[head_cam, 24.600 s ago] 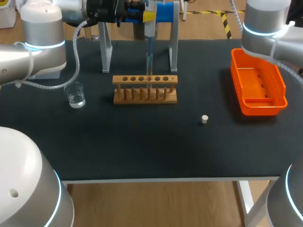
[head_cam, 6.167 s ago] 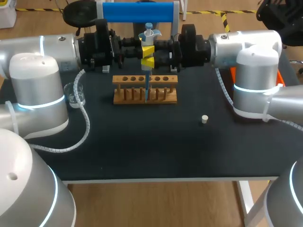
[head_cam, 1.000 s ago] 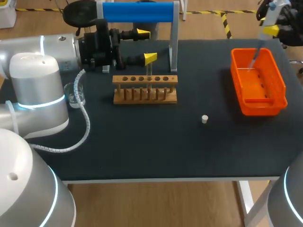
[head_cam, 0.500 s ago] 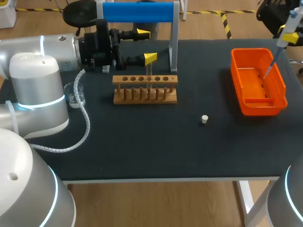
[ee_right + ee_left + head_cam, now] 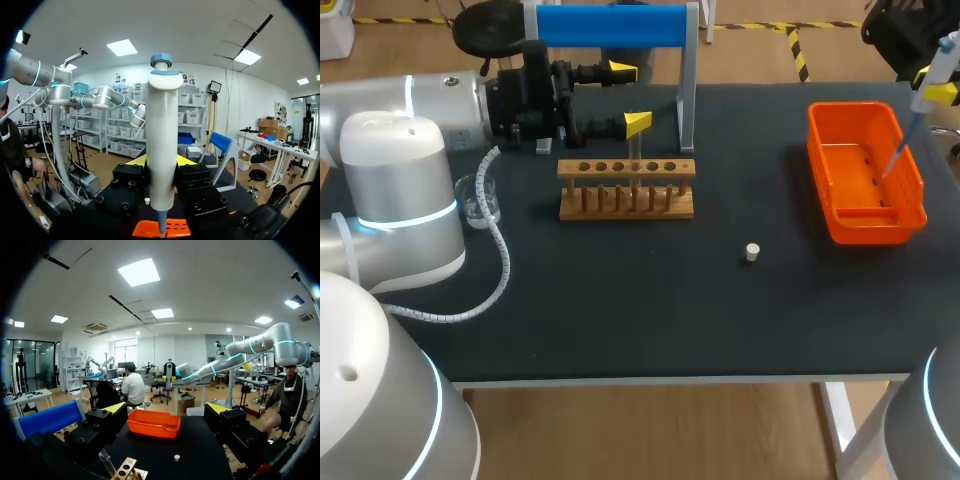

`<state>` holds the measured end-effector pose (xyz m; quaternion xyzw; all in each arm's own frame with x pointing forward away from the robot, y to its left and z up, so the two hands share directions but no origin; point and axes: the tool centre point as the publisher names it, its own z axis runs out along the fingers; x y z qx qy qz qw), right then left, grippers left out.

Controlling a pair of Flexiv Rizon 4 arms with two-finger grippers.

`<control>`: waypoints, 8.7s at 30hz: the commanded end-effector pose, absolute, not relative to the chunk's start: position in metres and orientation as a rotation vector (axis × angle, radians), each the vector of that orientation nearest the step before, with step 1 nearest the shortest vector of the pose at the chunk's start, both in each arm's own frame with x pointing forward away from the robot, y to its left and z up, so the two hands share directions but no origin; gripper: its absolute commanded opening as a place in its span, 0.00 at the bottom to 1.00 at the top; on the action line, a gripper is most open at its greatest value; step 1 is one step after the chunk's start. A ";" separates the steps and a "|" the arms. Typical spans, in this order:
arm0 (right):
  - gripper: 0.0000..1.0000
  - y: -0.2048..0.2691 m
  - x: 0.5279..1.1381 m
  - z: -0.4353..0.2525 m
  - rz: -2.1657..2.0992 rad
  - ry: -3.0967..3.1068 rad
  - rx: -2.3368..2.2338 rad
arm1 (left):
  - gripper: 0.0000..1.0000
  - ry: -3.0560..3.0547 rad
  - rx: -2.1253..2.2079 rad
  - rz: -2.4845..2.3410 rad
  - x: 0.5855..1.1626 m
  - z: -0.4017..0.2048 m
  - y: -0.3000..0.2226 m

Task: Invert the test tube, pick up the pipette, mount the tip to pipette, aspirate from beaker and dispense into the tube, eject the tip, return the pipette, and cap with the stopper.

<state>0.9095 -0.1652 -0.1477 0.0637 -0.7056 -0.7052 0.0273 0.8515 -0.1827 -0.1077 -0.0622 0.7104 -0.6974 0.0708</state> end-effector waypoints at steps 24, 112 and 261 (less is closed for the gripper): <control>0.00 -0.168 0.920 -0.150 -2.129 -2.239 0.257 | 1.00 2.135 -0.187 -2.097 0.851 -0.108 -0.182; 0.00 -0.173 0.923 -0.151 -2.176 -2.240 0.127 | 1.00 2.207 -0.108 -1.889 0.897 -0.055 -0.375; 0.00 -0.173 0.924 -0.151 -2.191 -2.225 0.104 | 0.00 2.261 0.056 -2.021 0.917 -0.063 -0.595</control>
